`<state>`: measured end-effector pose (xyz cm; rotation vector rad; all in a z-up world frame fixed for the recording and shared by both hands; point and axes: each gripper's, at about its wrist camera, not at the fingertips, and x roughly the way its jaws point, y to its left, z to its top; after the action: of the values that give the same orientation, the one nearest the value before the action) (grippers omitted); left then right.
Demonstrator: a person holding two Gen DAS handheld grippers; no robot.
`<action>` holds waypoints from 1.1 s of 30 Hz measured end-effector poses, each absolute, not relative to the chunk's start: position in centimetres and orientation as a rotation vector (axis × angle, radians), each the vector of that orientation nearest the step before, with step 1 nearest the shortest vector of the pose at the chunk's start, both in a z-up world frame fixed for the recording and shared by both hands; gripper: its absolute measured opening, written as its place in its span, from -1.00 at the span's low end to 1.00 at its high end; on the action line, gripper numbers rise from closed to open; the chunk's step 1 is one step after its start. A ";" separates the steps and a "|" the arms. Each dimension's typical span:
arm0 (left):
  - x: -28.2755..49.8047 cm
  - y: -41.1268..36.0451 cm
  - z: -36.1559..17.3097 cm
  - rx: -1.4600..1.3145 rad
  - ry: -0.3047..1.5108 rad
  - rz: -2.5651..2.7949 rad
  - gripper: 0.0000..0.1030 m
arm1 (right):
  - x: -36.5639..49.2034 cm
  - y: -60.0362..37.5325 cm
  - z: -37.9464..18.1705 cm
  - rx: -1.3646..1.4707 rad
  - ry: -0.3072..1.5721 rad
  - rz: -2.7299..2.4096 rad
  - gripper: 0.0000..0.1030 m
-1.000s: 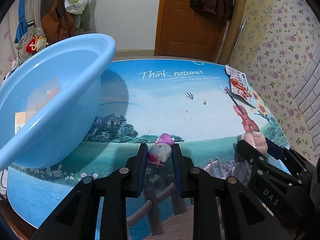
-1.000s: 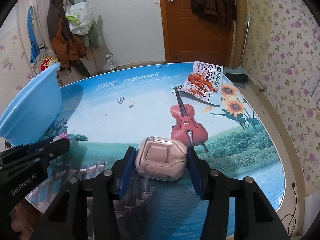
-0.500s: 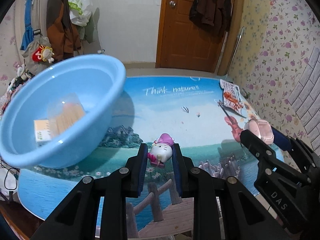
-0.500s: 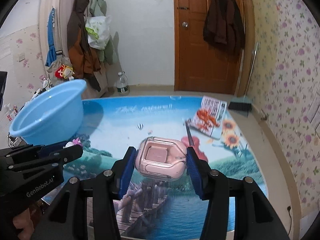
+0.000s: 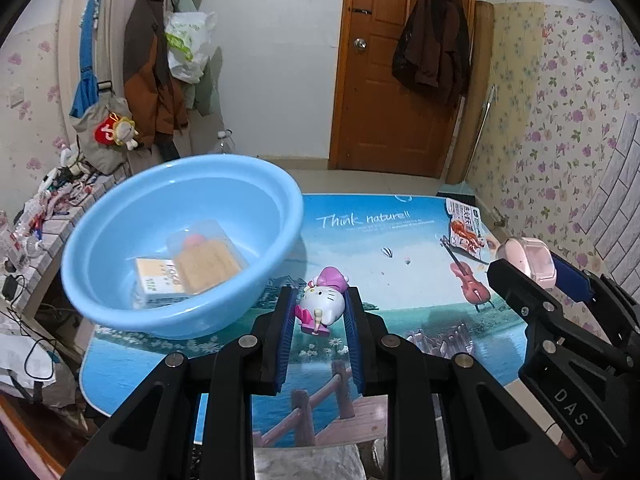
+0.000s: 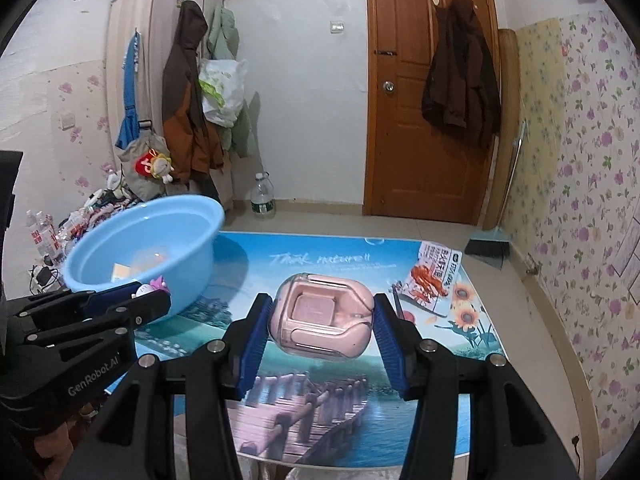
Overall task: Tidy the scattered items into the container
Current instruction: 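Carry the figurine and pink case over the blue basin with both grippers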
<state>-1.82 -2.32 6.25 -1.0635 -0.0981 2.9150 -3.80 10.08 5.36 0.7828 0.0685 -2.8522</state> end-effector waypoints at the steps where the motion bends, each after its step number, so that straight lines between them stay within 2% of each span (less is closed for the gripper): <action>1: -1.6 -2.4 6.4 -1.057 -0.100 2.919 -0.56 | -3.5 10.0 5.6 0.775 0.069 -2.853 0.01; 18: 0.8 -4.3 8.4 -1.000 -0.092 2.989 -0.56 | -0.1 8.5 7.7 0.703 0.090 -2.830 0.02; 33: 0.6 -8.5 10.0 -0.984 -0.086 3.081 -0.56 | -1.3 5.5 8.2 0.686 0.122 -2.777 0.01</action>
<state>0.59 -8.49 9.96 -0.9841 -0.0863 3.0812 -1.28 5.47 8.21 0.6857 0.1225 -2.7769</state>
